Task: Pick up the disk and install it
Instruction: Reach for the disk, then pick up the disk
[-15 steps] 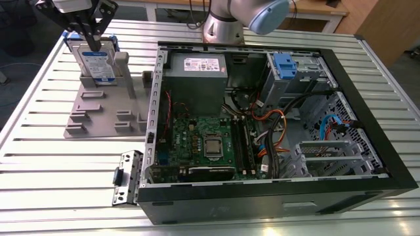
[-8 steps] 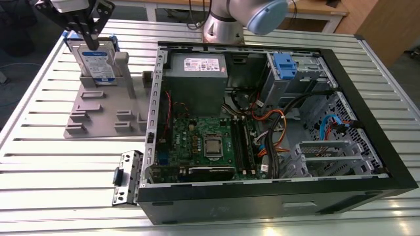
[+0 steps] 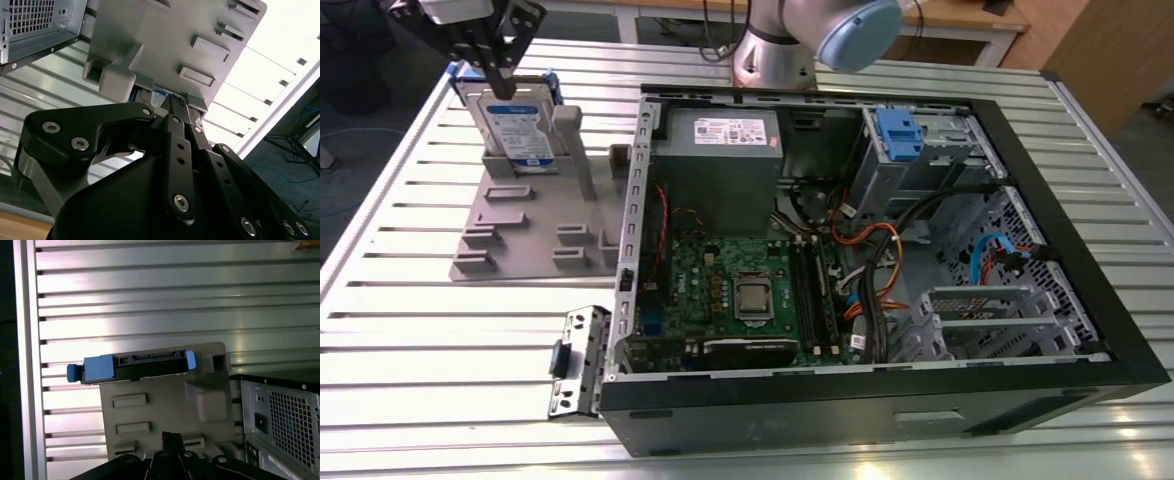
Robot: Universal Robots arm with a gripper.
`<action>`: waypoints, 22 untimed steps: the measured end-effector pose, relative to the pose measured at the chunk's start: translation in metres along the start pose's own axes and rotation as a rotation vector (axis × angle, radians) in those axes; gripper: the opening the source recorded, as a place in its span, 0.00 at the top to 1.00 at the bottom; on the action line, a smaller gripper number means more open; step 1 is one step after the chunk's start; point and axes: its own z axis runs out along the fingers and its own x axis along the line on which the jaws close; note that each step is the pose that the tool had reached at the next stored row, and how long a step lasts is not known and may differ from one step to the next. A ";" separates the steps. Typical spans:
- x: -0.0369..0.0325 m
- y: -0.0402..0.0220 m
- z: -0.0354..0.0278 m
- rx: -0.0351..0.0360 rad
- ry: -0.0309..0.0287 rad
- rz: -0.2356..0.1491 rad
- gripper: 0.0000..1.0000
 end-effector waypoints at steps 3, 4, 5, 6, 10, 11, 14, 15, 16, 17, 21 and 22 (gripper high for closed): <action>0.0042 0.0063 0.0041 0.0021 -0.0003 0.000 0.90; 0.0064 0.0081 0.0053 0.0031 -0.0005 0.000 0.90; 0.0086 0.0099 0.0063 0.0042 -0.0003 0.000 0.90; 0.0107 0.0116 0.0072 0.0049 -0.0004 0.000 0.90; 0.0167 0.0168 0.0093 0.0056 -0.0003 0.000 0.90; 0.0175 0.0174 0.0094 0.0056 -0.0003 0.000 0.90; 0.0176 0.0175 0.0094 0.0057 -0.0003 0.000 0.90; 0.0176 0.0175 0.0095 0.0056 -0.0004 0.000 0.90; 0.0177 0.0175 0.0095 0.0056 -0.0004 0.000 0.90; 0.0178 0.0175 0.0095 0.0057 -0.0004 0.000 0.90; 0.0179 0.0175 0.0095 0.0057 -0.0004 0.000 0.90; 0.0179 0.0175 0.0095 0.0057 -0.0005 0.000 0.90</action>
